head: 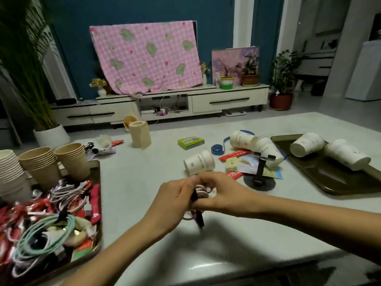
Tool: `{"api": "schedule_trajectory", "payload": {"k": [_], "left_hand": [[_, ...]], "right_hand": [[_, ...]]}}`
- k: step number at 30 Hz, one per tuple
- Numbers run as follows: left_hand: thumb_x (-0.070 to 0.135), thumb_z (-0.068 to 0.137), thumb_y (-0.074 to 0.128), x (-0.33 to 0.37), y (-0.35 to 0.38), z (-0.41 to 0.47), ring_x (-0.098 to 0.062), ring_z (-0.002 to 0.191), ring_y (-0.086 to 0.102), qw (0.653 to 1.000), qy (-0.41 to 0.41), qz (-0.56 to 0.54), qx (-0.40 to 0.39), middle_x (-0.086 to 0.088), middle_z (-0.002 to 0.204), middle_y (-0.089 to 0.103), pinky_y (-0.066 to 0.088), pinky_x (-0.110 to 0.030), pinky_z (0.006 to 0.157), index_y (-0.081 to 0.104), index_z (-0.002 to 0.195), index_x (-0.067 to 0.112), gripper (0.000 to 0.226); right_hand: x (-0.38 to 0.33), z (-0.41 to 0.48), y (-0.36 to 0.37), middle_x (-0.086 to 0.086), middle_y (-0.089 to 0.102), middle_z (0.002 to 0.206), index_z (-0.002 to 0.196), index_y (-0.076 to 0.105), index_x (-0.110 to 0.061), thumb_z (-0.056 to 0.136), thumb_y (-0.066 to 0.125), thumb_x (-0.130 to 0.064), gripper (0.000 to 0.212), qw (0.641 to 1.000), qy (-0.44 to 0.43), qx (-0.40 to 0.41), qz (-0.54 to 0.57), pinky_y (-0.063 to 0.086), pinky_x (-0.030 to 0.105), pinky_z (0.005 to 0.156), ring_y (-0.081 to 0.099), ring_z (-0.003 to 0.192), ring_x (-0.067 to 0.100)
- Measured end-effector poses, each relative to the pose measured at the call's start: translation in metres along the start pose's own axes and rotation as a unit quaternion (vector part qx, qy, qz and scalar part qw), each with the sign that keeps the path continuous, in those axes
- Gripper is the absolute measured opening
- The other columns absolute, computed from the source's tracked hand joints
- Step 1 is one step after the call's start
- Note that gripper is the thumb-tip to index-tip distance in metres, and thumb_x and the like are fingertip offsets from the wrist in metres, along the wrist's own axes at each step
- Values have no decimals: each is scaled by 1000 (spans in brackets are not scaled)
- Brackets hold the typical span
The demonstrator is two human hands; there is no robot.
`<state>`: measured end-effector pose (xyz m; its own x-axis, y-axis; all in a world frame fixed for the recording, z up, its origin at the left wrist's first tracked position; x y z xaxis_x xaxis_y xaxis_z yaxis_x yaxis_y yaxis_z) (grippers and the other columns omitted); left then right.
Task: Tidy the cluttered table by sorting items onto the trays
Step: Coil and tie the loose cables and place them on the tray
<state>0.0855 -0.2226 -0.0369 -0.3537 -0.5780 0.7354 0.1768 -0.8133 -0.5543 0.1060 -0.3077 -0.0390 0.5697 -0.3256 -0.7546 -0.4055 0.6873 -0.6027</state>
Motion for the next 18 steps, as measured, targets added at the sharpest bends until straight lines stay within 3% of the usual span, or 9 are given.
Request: {"api": "schedule_trajectory", "payload": {"k": [2, 5, 8, 12, 15, 18], "left_hand": [[40, 97, 36, -5, 8, -9, -6, 58, 50, 1000, 11, 7, -8, 8, 59, 59, 40, -24, 62, 57, 60, 29, 44], [37, 94, 36, -17, 11, -15, -4, 57, 51, 1000, 10, 0, -3, 12, 56, 58, 38, -18, 58, 56, 60, 32, 40], [39, 92, 37, -36, 7, -18, -6, 55, 50, 998, -23, -47, 22, 9, 55, 57, 38, -20, 57, 61, 61, 22, 42], [31, 96, 42, -48, -5, -19, -3, 51, 45, 996, -44, -56, 59, 10, 46, 50, 34, -15, 53, 63, 63, 12, 44], [26, 97, 41, -45, -12, -19, 1, 52, 49, 998, -13, -14, 66, 15, 44, 51, 34, -10, 53, 59, 59, 23, 43], [24, 98, 41, -34, -12, -22, 7, 55, 51, 998, 29, 18, 61, 24, 46, 54, 33, -4, 55, 50, 56, 35, 44]], "right_hand": [[10, -1, 4, 18, 64, 89, 92, 63, 2, 74, 72, -6, 22, 1000, 5, 8, -17, 50, 38, 80, 59, 78, 20], [16, 2, 16, 19, 63, 85, 88, 62, 5, 74, 67, 0, 16, 998, 9, 3, -60, 47, 46, 77, 58, 79, 29], [18, 11, 30, 21, 64, 86, 90, 60, 7, 75, 61, 4, 15, 997, 14, -12, -76, 46, 52, 77, 59, 84, 35], [10, 16, 34, 11, 65, 79, 87, 65, 0, 74, 58, 1, 15, 993, 16, 34, -111, 47, 46, 73, 59, 78, 28], [11, 16, 41, 12, 64, 76, 87, 67, -1, 74, 58, 4, 17, 996, 60, 49, -34, 50, 40, 68, 59, 73, 25], [25, 11, 42, 3, 61, 67, 88, 67, -2, 74, 57, 11, 21, 977, 155, 56, 138, 43, 19, 52, 55, 57, 10]]}}
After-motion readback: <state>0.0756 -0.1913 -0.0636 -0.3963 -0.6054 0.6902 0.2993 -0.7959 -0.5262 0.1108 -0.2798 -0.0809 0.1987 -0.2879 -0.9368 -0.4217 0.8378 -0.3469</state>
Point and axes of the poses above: each hand's wrist, its own z-axis towards the middle knuckle, its own y-axis out of the palm, x = y × z, the point moved 9 cm from there along z, towards the middle knuckle
